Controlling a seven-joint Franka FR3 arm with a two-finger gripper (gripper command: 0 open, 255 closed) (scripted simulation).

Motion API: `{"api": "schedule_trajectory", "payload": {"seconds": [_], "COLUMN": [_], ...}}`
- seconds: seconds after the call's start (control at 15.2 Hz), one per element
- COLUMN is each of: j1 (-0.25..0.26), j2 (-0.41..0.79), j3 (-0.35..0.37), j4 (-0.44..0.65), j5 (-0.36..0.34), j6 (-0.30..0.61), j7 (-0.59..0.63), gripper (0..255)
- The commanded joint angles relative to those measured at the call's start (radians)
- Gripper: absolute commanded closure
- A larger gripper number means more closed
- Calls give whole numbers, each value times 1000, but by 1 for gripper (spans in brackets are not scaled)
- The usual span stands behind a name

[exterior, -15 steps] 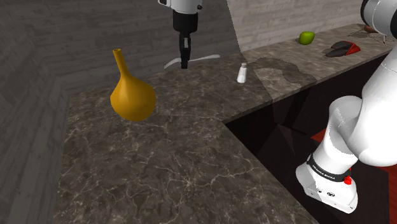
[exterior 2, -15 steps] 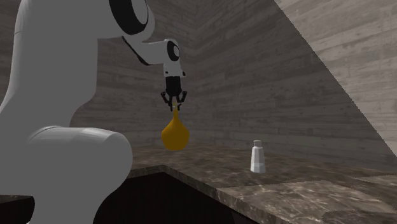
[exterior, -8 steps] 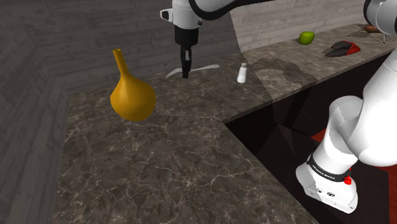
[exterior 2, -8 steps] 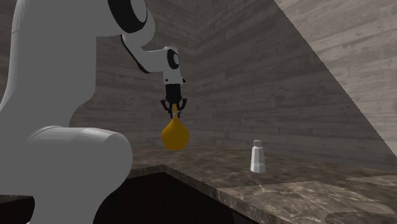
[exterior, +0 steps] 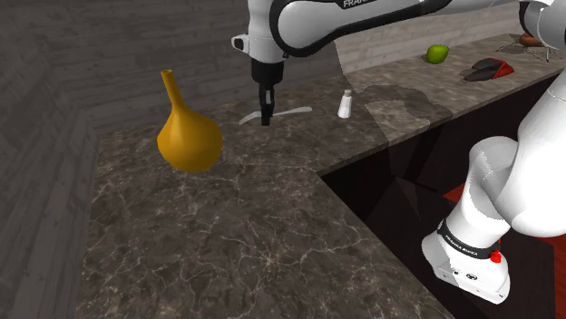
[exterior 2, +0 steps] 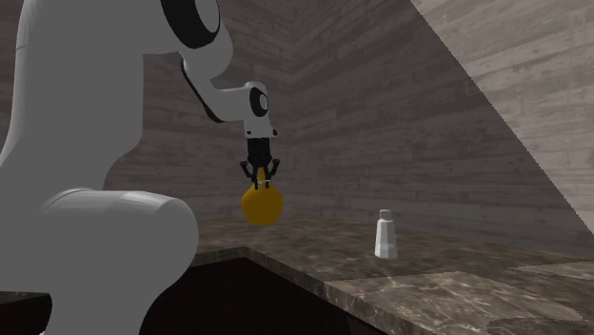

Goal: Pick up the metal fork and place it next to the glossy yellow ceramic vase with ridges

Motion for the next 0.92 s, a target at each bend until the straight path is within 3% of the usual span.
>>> {"api": "schedule_trajectory", "payload": {"seconds": [0.0, 0.86], "j1": [0, -2], "j2": [0, 29], "j3": [0, -2], "j4": [-26, -168], "j5": [0, 0], "j6": [27, 197], "j7": [0, 4], "gripper": [255, 255]}}
